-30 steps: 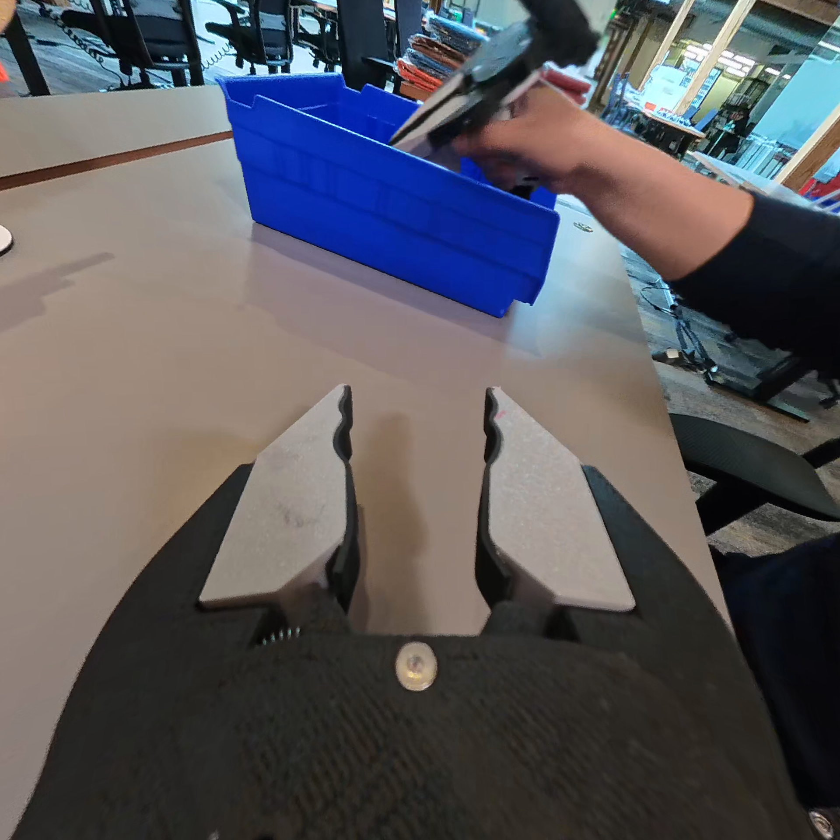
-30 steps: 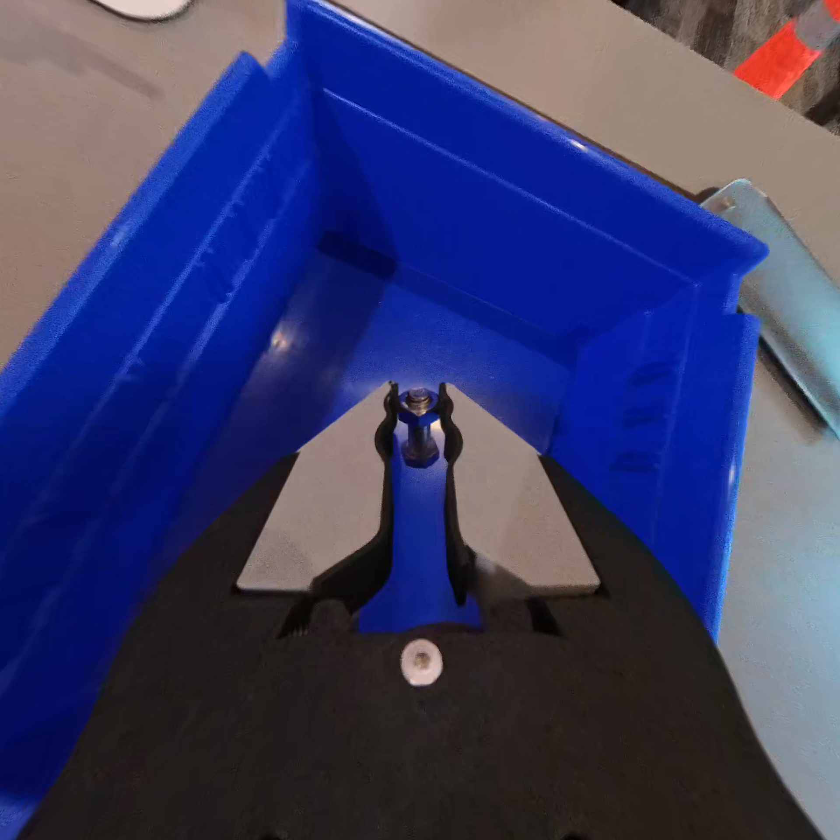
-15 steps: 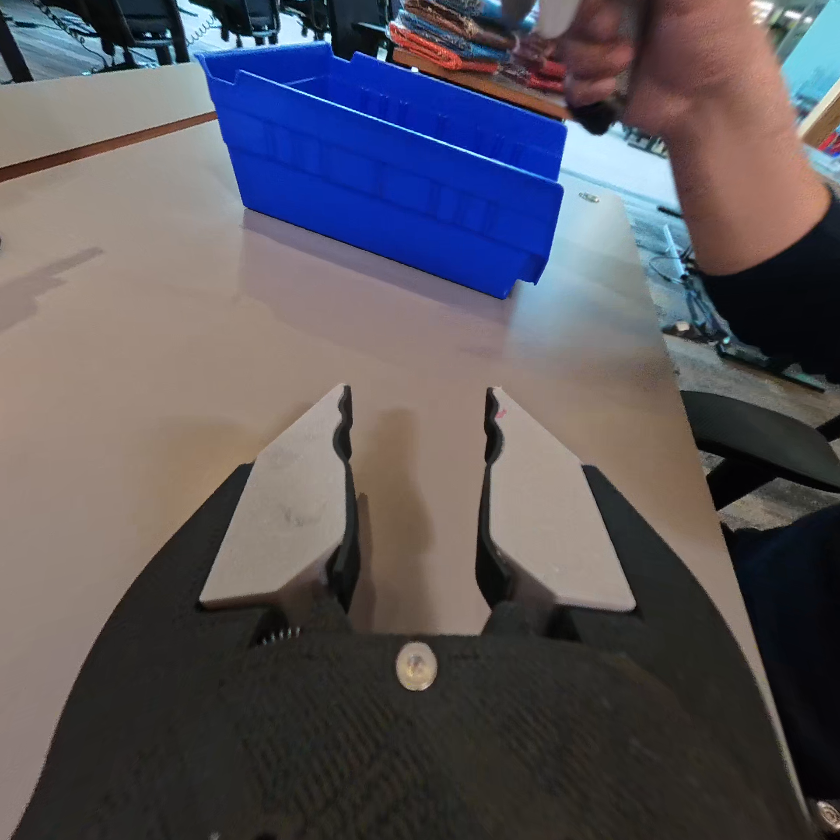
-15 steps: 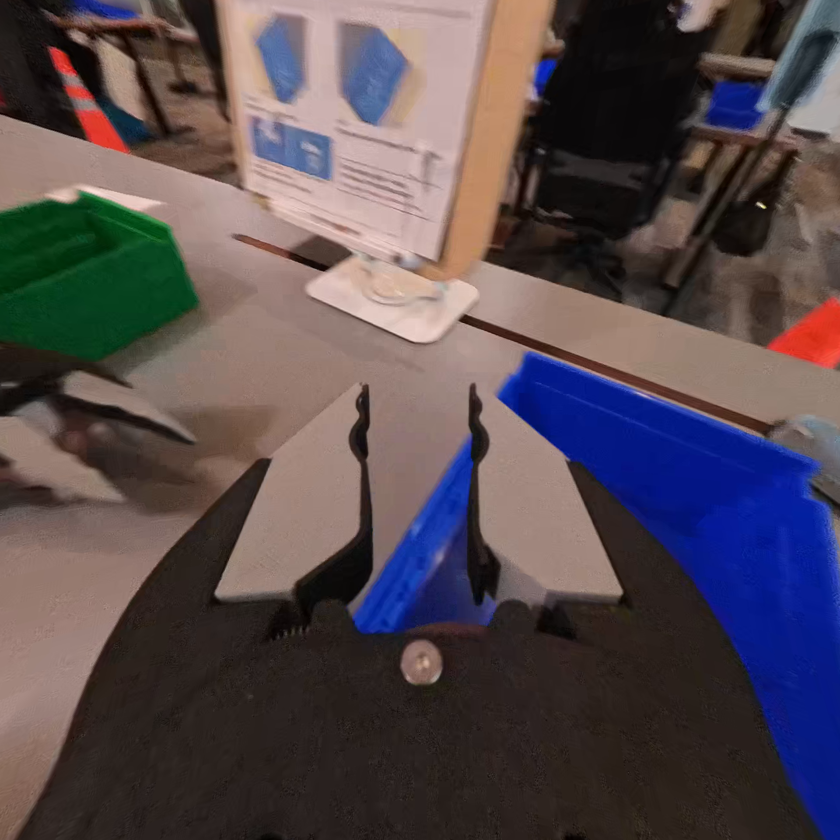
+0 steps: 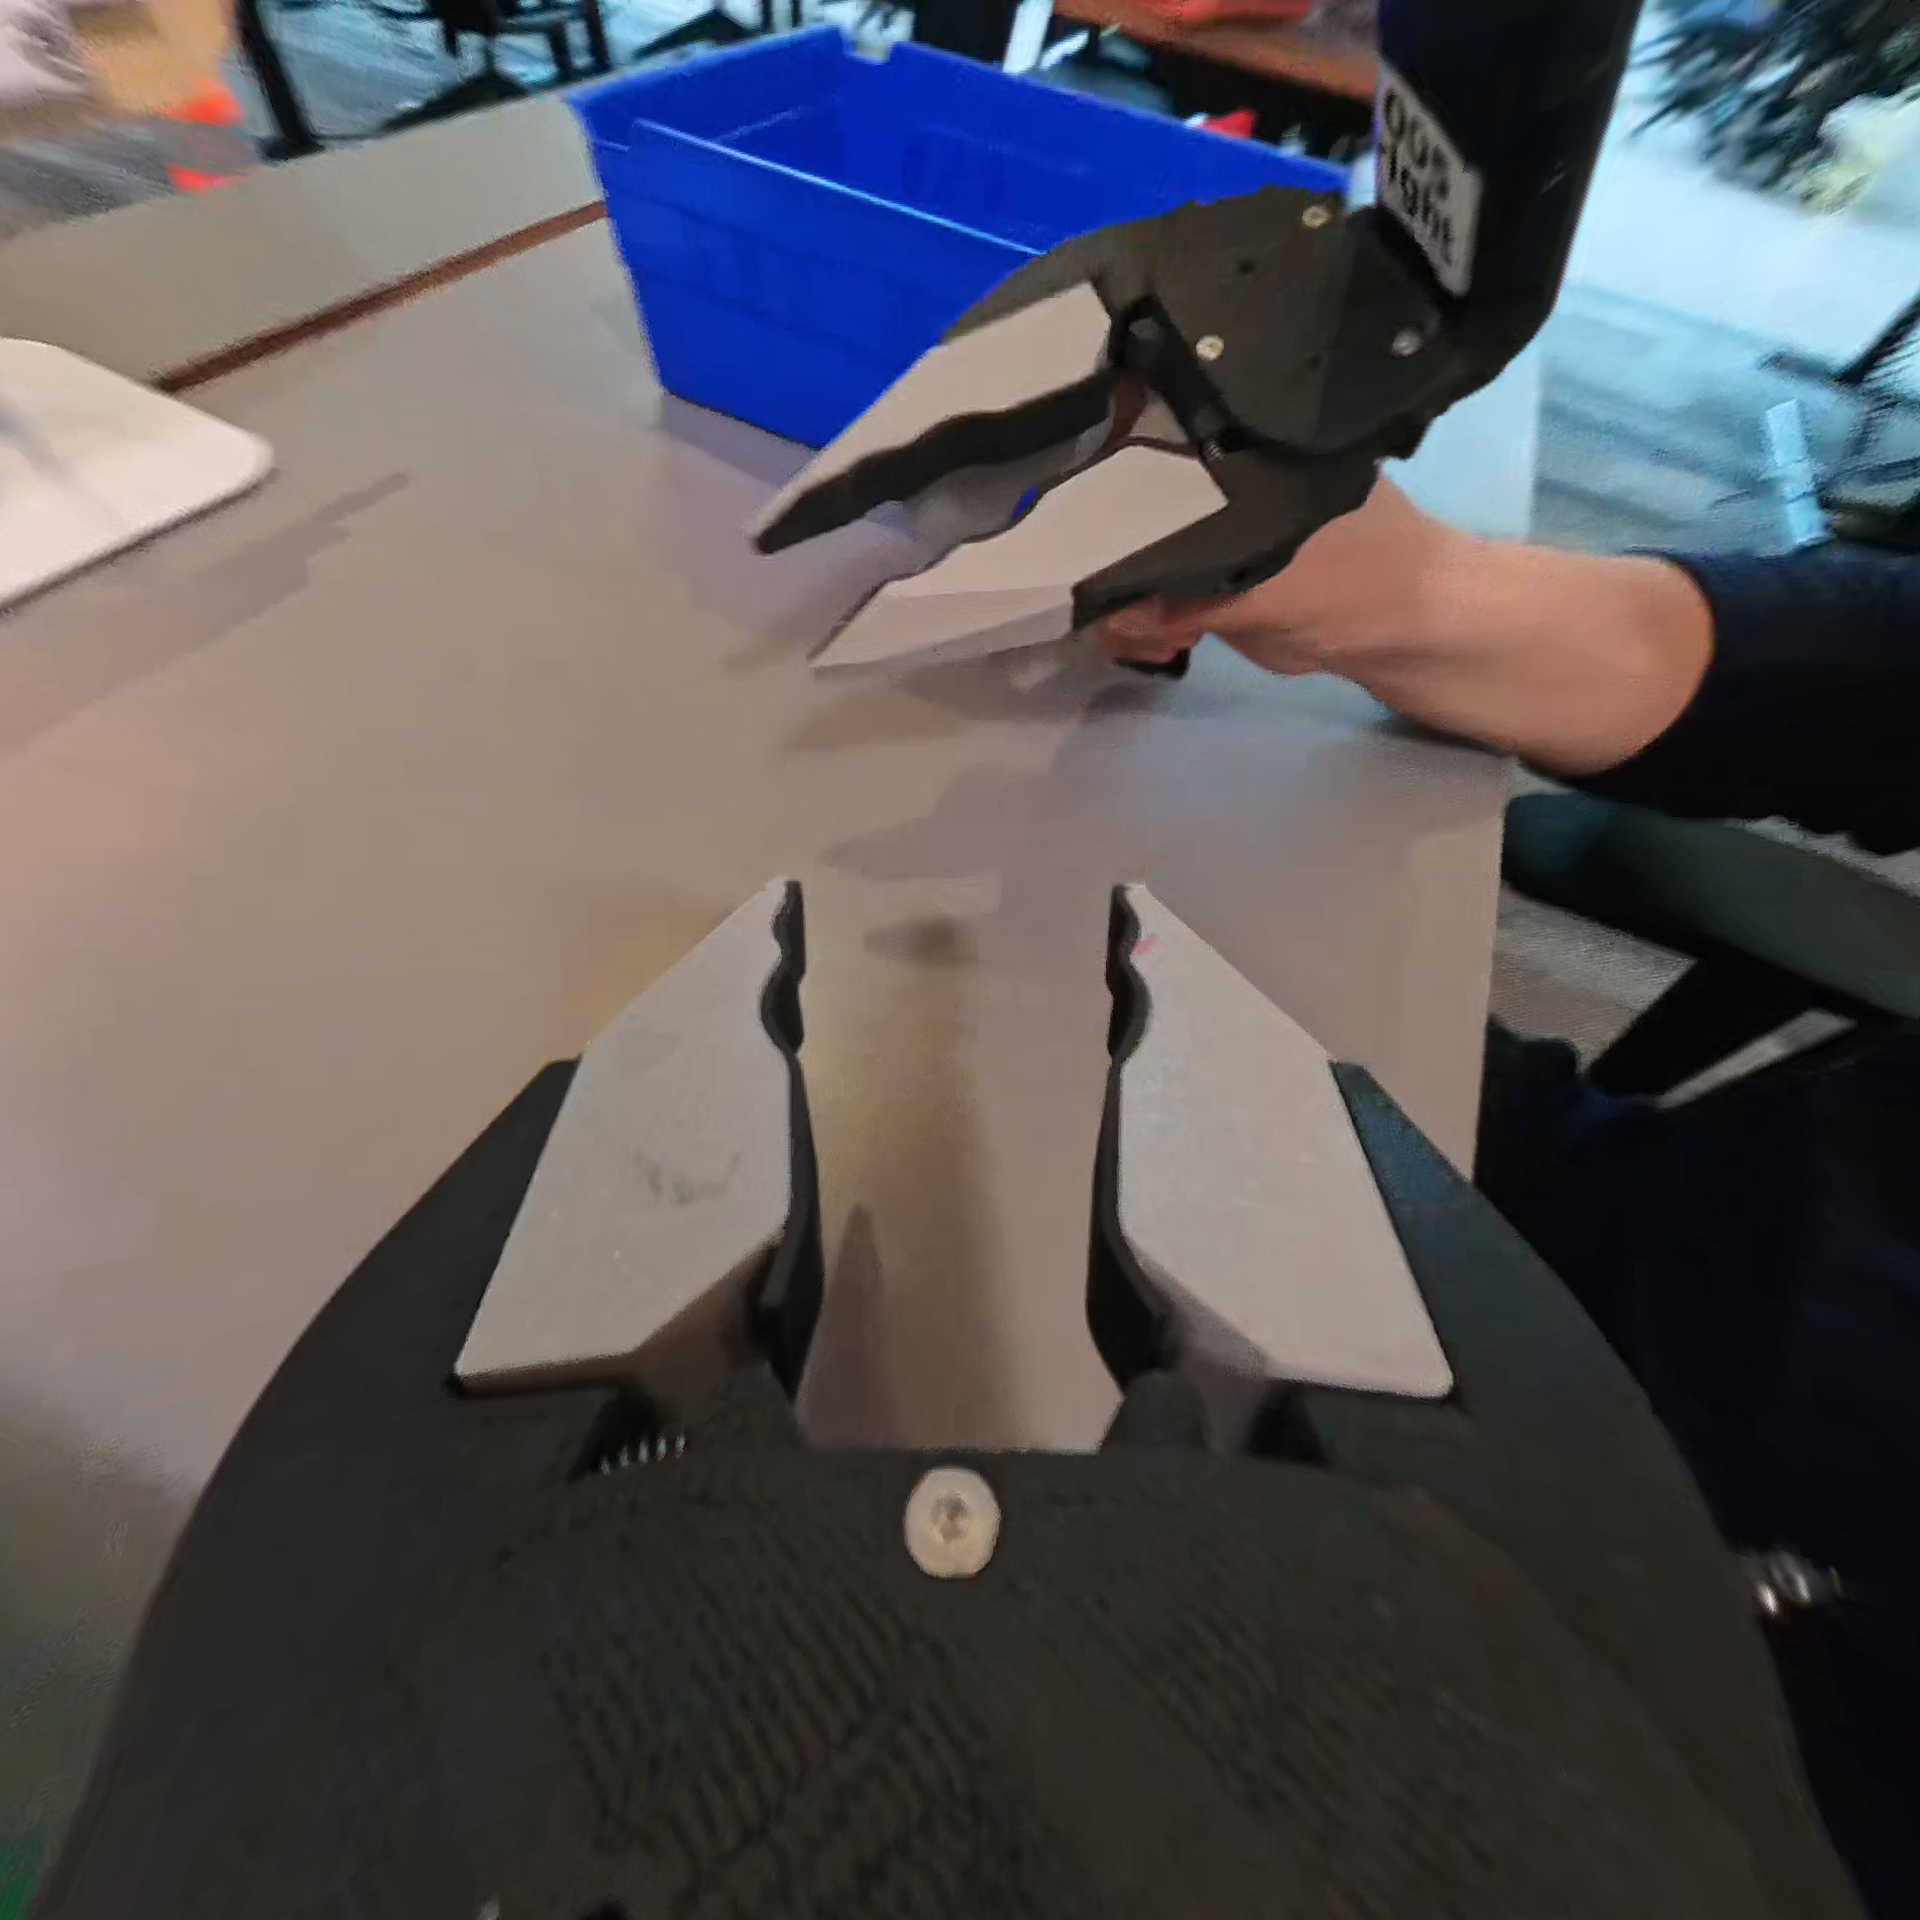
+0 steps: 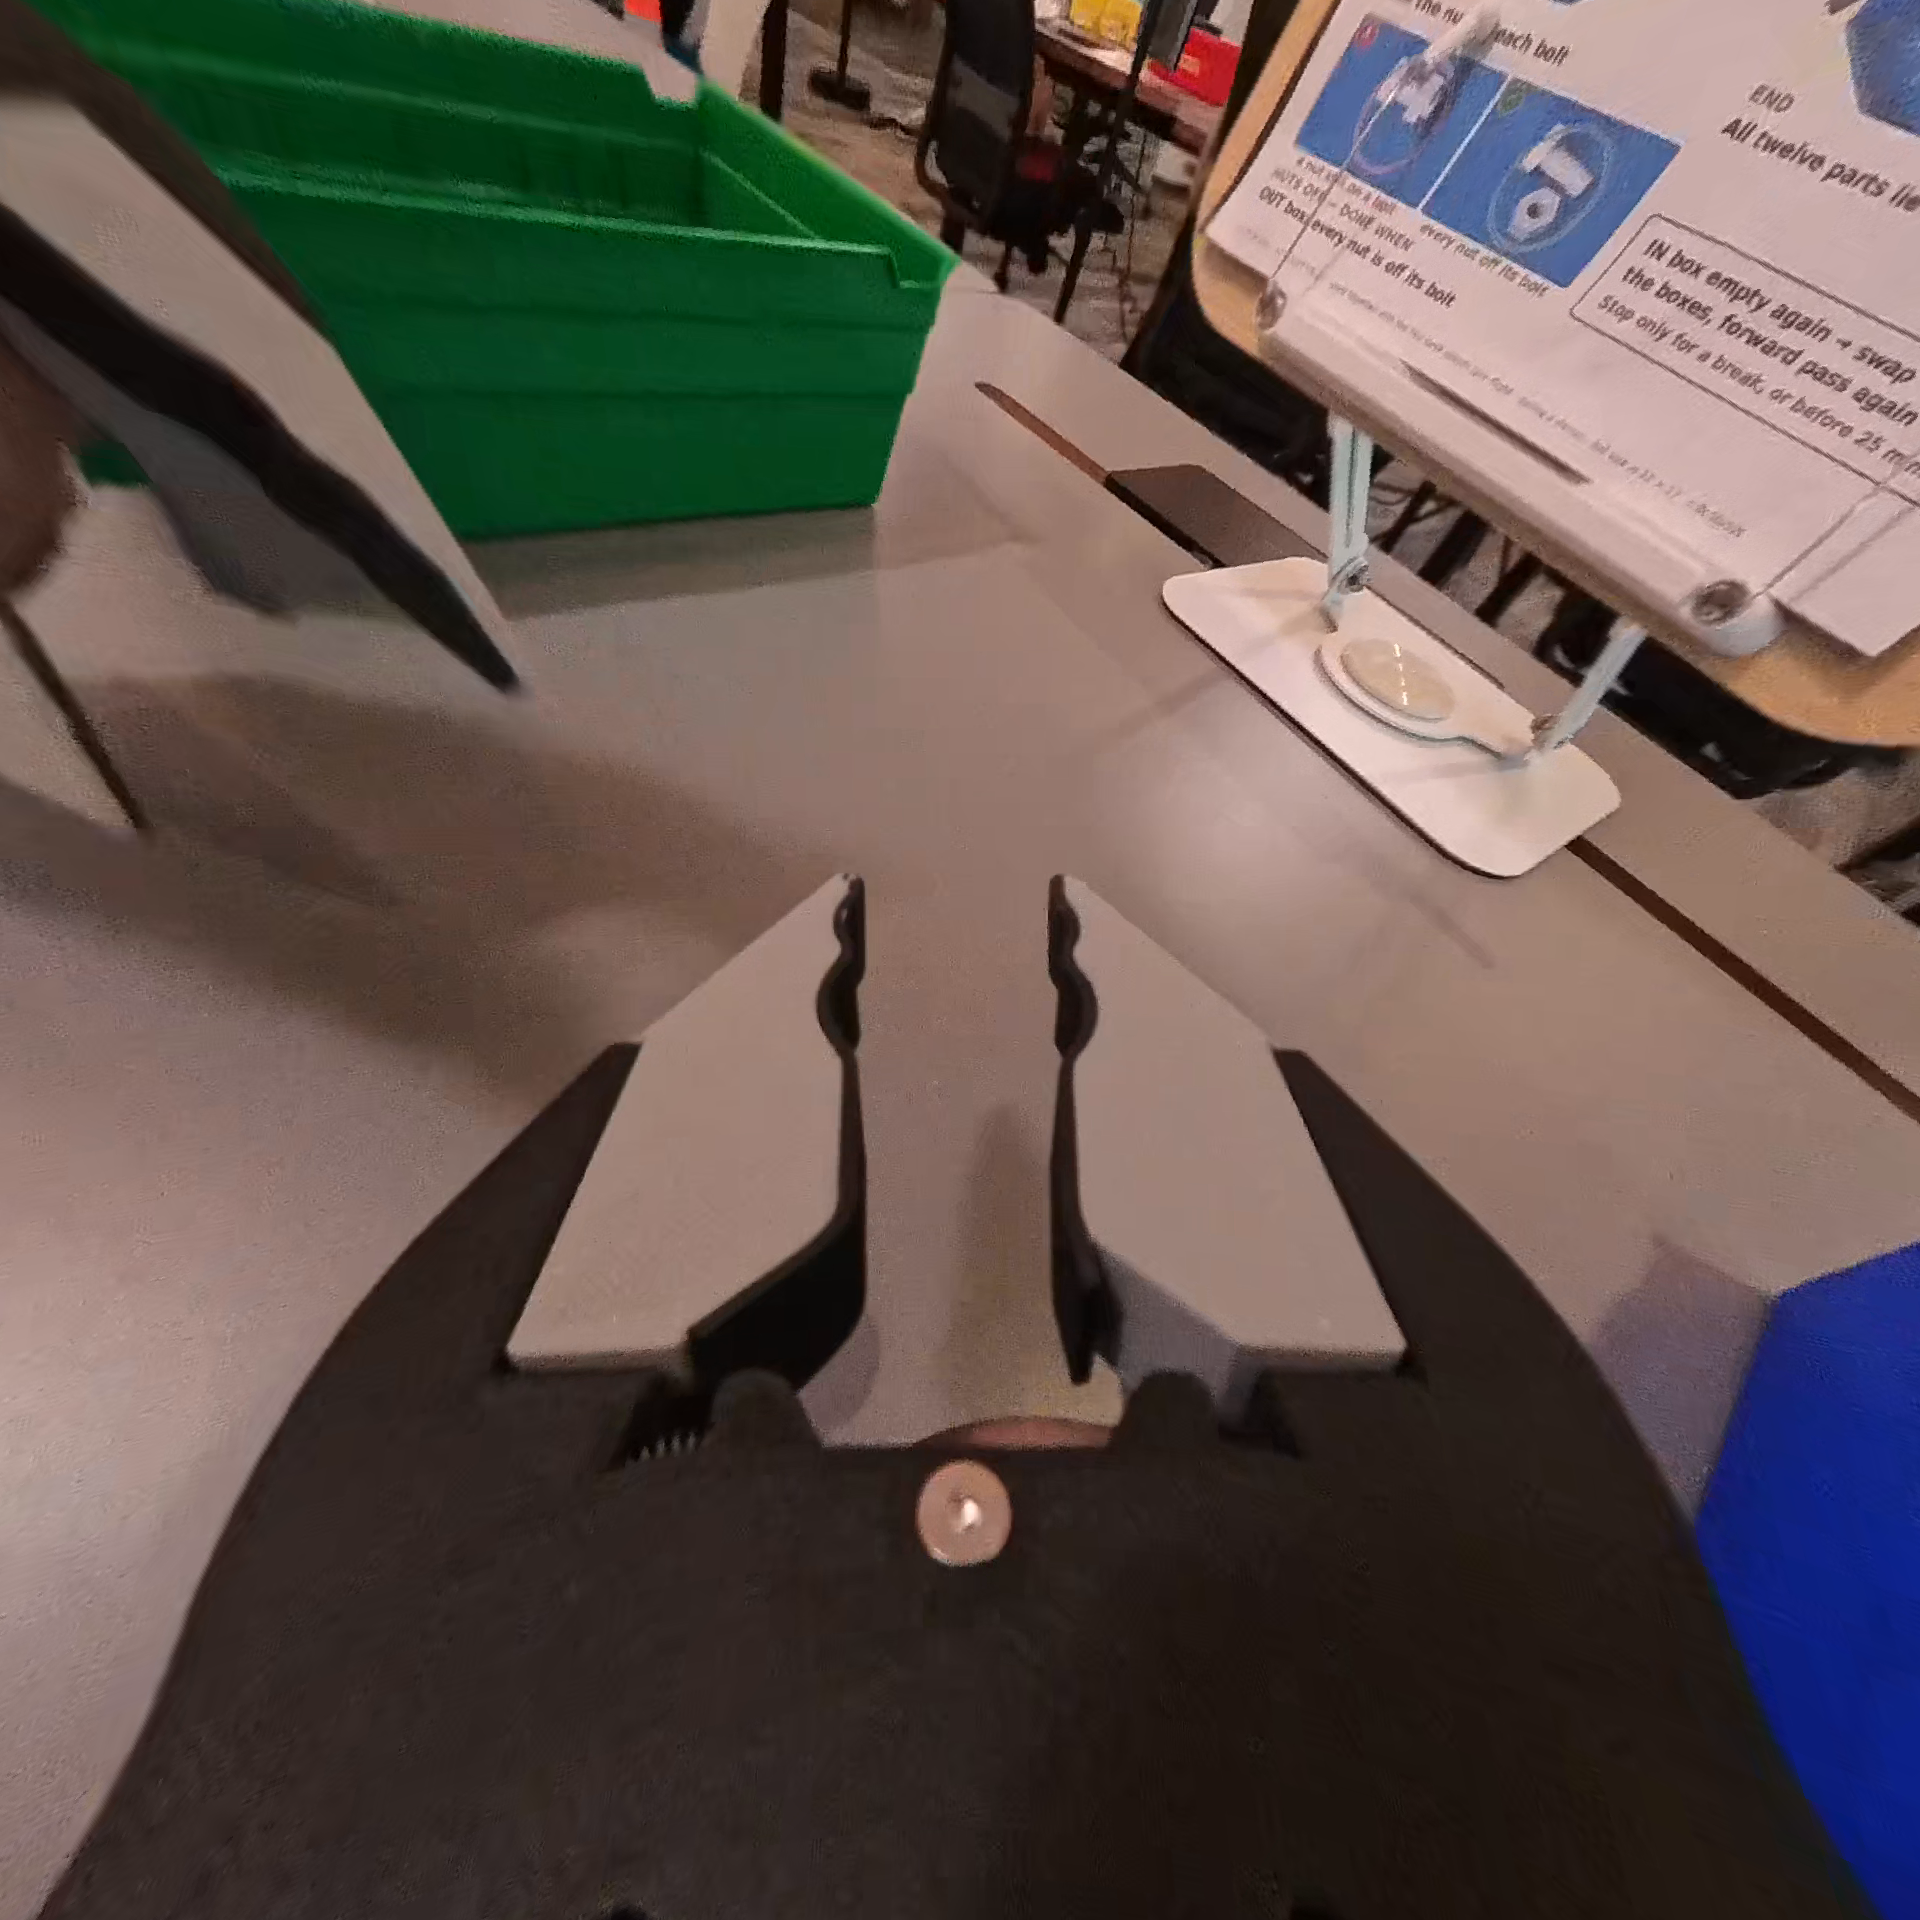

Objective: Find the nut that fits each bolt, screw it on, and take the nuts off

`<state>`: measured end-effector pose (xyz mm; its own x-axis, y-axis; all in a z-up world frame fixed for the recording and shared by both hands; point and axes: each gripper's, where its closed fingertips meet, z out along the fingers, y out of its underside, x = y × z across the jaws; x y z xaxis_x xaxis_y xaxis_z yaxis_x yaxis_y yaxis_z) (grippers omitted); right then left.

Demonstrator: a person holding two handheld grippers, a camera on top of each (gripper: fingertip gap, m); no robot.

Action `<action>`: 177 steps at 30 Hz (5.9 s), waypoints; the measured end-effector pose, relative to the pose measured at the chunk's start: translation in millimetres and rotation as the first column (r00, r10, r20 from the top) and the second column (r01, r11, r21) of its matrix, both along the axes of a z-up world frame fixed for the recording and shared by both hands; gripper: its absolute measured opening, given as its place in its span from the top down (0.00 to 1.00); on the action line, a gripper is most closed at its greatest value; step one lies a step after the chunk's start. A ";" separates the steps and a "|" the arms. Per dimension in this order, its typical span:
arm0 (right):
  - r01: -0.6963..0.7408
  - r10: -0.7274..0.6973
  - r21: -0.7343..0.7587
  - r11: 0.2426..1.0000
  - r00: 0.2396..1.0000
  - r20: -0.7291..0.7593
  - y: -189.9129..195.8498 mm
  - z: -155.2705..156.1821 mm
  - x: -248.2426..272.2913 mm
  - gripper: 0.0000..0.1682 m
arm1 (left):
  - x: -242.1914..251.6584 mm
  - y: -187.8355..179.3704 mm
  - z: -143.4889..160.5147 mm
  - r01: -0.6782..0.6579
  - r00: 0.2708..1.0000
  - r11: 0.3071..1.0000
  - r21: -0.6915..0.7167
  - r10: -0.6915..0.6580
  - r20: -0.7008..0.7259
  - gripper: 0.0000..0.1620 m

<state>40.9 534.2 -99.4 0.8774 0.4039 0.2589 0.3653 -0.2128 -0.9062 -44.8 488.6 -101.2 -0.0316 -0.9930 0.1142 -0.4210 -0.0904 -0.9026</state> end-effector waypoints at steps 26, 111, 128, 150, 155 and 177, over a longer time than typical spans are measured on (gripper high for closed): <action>-0.074 0.057 -0.068 0.995 0.972 -0.227 -8.2 -3.3 -20.0 0.81 | -269.5 169.3 -76.3 -0.468 0.378 0.882 0.061 0.262 -0.888 0.98; -0.005 -0.036 -0.155 0.988 0.964 -0.262 17.0 -30.8 21.6 0.74 | -148.4 266.1 12.9 -0.541 0.815 0.830 0.136 0.558 -0.157 0.72; -0.047 -0.052 -0.210 0.976 0.896 -0.441 31.9 -31.1 28.1 0.74 | -160.2 253.3 -36.7 -0.443 0.803 0.857 0.264 0.510 -0.307 0.69; -0.071 0.040 -0.234 0.970 0.990 -0.135 19.2 -52.1 -1.8 0.77 | -159.1 259.7 -67.3 -0.430 0.757 0.847 0.313 0.527 -0.386 0.72; -0.067 0.046 -0.234 0.970 0.994 -0.095 18.9 -54.7 -4.0 0.78 | -141.4 247.5 -61.5 -0.375 0.817 0.899 0.228 0.436 -0.377 0.72; -0.078 0.051 -0.208 0.975 0.990 -0.133 15.9 -48.4 -5.9 0.80 | -129.1 271.8 -76.1 -0.328 0.698 0.919 0.219 0.392 -0.600 1.00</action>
